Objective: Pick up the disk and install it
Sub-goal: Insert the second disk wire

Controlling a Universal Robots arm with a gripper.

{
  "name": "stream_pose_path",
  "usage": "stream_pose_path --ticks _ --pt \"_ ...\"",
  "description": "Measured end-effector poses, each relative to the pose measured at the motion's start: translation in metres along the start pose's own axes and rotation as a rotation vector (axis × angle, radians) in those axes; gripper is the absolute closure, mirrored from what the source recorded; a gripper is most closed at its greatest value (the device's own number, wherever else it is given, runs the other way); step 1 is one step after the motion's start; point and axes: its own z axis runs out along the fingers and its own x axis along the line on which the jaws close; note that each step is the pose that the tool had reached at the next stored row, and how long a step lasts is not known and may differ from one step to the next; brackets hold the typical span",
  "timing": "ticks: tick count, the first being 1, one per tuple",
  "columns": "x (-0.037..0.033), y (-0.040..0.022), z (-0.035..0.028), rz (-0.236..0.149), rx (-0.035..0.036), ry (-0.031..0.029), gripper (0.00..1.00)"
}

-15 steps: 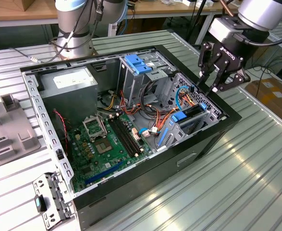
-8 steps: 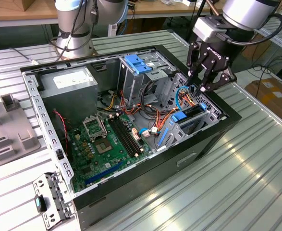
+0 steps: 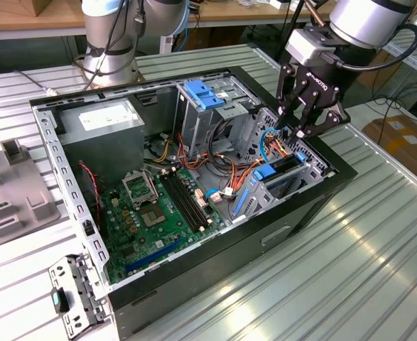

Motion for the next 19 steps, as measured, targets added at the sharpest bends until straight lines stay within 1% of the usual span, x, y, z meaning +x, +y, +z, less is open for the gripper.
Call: stream_pose_path --ticks 7,8,10,11,13,19 --pt "0.0000 0.0000 0.0003 0.000 0.0000 -0.0003 0.58" --pt "0.0000 0.0000 0.0003 0.000 0.0000 -0.0003 0.66" --pt "0.0000 0.0000 0.0003 0.000 0.0000 -0.0004 0.66" --pt "0.0000 0.0000 0.0003 0.000 -0.0001 -0.0004 0.78" --pt "0.0000 0.0000 0.0003 0.000 0.0000 -0.0004 0.80" --pt "0.0000 0.0000 0.0004 0.000 0.0000 -0.0004 0.80"
